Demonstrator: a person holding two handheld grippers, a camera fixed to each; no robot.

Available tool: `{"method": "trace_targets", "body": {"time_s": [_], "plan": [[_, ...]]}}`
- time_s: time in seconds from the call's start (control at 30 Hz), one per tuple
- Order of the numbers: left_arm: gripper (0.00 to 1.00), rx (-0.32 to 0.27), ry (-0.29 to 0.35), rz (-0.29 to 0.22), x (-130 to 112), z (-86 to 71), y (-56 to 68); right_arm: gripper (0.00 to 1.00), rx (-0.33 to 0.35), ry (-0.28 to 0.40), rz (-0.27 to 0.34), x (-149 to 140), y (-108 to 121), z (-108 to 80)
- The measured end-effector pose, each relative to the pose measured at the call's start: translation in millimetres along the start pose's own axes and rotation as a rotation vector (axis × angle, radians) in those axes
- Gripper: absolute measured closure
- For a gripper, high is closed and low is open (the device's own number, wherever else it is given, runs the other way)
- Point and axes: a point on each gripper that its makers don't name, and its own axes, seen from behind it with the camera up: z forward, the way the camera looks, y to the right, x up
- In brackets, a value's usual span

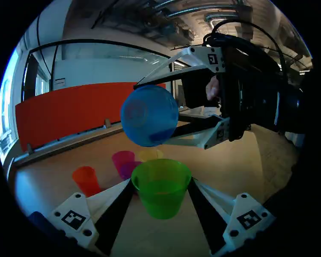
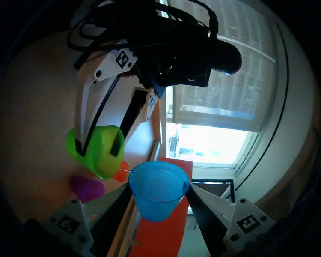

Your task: Pour water

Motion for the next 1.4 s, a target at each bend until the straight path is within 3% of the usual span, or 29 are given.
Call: {"method": "trace_targets", "body": {"time_s": [0.37, 0.7, 0.97, 1.4], "plan": [[0.14, 0.0, 0.001, 0.005, 2, 0.0, 0.8, 0.09, -0.003, -0.001, -0.009, -3, 0, 0.8], [0.14, 0.003, -0.001, 0.006, 2, -1.1, 0.5, 0.09, -0.01, 0.013, 0.044, -6, 7, 4.6], [0.14, 0.006, -0.01, 0.008, 0, -2.3, 0.4, 0.09, -0.026, 0.028, 0.172, -15, 15, 9.9], [0.14, 0.016, -0.022, 0.006, -5, -0.8, -3.8, 0.09, -0.028, -0.022, 0.52, -58, 14, 18.9]]}}
